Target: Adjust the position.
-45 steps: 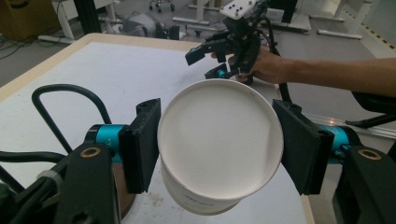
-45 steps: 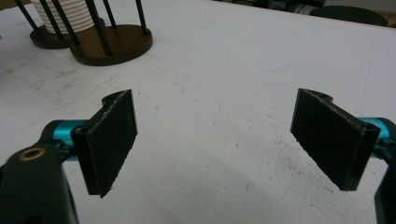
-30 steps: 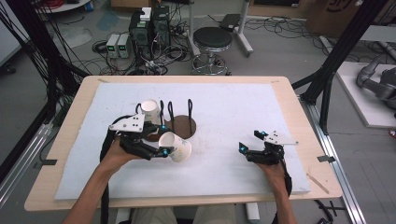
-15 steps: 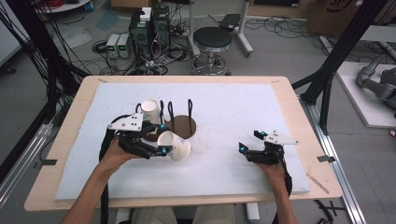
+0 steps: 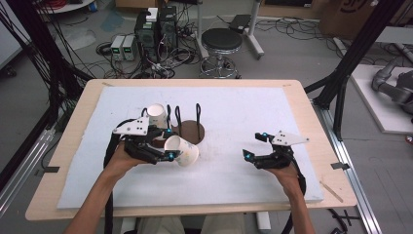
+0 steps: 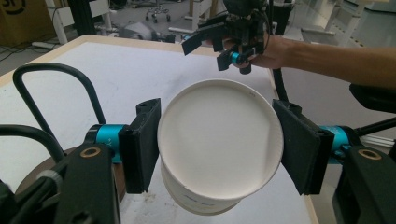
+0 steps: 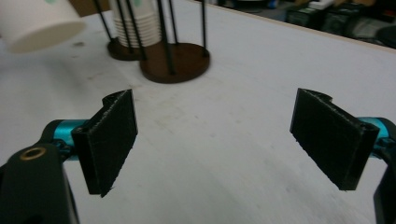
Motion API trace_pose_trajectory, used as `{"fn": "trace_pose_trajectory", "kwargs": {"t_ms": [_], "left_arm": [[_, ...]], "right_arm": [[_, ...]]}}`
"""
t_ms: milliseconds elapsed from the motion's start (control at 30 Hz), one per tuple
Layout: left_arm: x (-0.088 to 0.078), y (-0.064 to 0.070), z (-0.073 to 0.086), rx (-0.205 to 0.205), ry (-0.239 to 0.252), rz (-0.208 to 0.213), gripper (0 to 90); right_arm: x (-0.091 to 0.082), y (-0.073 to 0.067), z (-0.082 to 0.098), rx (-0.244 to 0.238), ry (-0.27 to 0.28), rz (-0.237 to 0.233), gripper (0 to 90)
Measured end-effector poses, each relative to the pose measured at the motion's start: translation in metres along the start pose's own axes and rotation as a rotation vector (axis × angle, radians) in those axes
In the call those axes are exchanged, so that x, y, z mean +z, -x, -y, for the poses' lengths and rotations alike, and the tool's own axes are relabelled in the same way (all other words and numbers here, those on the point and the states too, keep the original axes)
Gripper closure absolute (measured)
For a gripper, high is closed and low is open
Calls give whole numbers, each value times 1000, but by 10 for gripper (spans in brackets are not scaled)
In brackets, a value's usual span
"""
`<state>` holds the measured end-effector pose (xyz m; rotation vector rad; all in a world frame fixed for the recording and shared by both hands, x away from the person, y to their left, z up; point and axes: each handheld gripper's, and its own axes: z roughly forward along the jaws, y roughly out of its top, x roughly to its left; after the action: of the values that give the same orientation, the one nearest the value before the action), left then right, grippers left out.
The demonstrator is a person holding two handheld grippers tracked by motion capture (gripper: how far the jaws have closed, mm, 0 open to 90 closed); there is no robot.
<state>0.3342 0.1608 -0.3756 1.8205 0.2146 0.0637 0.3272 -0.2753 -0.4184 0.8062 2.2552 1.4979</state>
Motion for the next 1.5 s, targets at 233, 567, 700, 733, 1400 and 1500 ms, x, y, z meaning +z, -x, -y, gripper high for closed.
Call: {"fn": "trace_pose_trajectory", "kwargs": {"t_ms": [233, 567, 700, 733, 1400, 1500], "left_arm": [[0, -1, 0, -7, 25, 20, 358], [1, 0, -1, 1, 24, 25, 359], [2, 2, -1, 2, 28, 30, 359], [3, 2, -2, 2, 31, 31, 359], [21, 13, -13, 29, 44, 85, 359], [20, 14, -16, 38, 52, 92, 359]], "right_arm": [[14, -14, -33, -80, -3, -213, 152], [28, -24, -67, -137, -4, -356, 151], [35, -26, -72, -154, -11, -391, 152], [37, -27, -73, -158, -15, -400, 152], [87, -61, -94, -218, -39, -642, 152], [94, -67, -93, -229, -58, -655, 152]]}}
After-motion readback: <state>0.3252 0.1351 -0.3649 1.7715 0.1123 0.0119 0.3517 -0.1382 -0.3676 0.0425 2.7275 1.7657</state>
